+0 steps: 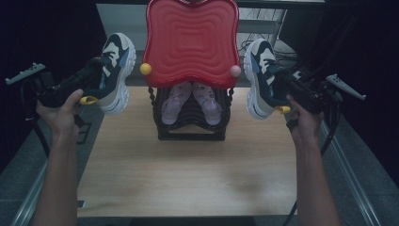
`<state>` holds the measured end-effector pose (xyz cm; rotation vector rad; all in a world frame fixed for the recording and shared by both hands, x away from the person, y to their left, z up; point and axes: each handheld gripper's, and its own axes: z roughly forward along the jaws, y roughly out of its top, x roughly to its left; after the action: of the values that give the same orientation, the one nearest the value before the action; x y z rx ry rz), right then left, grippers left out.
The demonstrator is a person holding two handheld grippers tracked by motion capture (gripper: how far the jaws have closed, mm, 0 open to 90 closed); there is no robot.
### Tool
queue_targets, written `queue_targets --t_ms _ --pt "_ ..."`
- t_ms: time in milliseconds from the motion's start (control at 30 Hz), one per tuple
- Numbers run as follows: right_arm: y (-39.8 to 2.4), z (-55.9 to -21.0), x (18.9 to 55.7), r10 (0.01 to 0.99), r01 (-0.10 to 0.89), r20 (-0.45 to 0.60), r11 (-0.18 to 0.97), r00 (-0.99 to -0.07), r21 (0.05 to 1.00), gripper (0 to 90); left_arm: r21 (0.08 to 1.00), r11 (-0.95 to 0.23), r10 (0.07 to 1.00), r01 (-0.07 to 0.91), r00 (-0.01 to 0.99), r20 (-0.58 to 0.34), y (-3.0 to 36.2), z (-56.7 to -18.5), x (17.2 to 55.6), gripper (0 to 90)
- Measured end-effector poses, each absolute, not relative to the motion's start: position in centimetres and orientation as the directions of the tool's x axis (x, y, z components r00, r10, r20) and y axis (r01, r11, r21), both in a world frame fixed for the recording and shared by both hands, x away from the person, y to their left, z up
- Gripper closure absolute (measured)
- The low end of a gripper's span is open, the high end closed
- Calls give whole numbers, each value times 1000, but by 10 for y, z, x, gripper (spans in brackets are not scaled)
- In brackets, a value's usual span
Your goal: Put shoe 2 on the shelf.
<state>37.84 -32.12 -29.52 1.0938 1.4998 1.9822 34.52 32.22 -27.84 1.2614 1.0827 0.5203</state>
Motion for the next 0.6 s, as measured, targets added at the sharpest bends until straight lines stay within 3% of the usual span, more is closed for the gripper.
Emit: queue_targets --t_ms 600 --pt "-312 -248 390 708 98 341 -361 -618 927 705 941 282 808 186 483 -338 304 -228 360 722"
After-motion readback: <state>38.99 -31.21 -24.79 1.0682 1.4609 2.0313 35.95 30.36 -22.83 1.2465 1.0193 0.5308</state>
